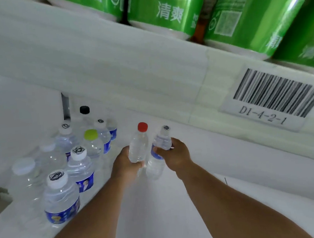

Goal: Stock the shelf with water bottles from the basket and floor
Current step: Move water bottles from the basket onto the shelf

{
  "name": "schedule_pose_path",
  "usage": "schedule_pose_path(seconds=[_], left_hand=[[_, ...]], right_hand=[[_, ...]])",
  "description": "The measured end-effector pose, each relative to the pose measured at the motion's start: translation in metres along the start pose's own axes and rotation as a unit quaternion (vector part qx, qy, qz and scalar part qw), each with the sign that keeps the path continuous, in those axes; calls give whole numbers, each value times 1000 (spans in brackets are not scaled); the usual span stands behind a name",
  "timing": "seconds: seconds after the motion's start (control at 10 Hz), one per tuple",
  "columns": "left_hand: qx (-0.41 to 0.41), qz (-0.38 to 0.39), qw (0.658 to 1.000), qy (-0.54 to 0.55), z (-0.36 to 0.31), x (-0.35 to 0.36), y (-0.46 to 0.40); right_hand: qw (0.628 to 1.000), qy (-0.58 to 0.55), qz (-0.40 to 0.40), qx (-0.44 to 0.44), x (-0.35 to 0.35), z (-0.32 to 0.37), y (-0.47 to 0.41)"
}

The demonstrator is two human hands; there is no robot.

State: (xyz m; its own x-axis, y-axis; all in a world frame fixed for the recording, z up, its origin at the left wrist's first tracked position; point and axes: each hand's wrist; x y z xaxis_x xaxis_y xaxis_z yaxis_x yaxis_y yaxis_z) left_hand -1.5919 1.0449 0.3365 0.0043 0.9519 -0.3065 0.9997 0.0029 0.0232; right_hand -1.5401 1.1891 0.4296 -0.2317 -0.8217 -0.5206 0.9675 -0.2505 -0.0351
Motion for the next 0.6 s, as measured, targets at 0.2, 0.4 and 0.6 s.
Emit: schedule_pose_path(seconds=[0.2, 0.4, 0.6], left_hand=[[16, -7, 1000, -19, 2, 5, -27], [20, -4, 999, -41, 0, 8, -38], [14, 5, 998, -59, 4, 11, -42]], right_hand=[[999, 40, 30, -10, 3, 0, -21], [999, 4, 27, 24, 6, -7, -40], [998, -5, 54, 42, 8, -10, -42]])
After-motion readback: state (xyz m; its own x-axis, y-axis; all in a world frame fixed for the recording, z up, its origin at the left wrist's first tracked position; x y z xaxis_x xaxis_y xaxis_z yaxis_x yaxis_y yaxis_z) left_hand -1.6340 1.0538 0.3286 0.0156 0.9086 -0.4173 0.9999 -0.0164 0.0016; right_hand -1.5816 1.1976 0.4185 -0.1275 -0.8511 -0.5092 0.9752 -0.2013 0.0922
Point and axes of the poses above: each hand's wrist, its own y-axis away from the middle knuckle, its own x-axis out of the palm, z = x × y, and after that the axes turned 1 degree about -y, right-handed
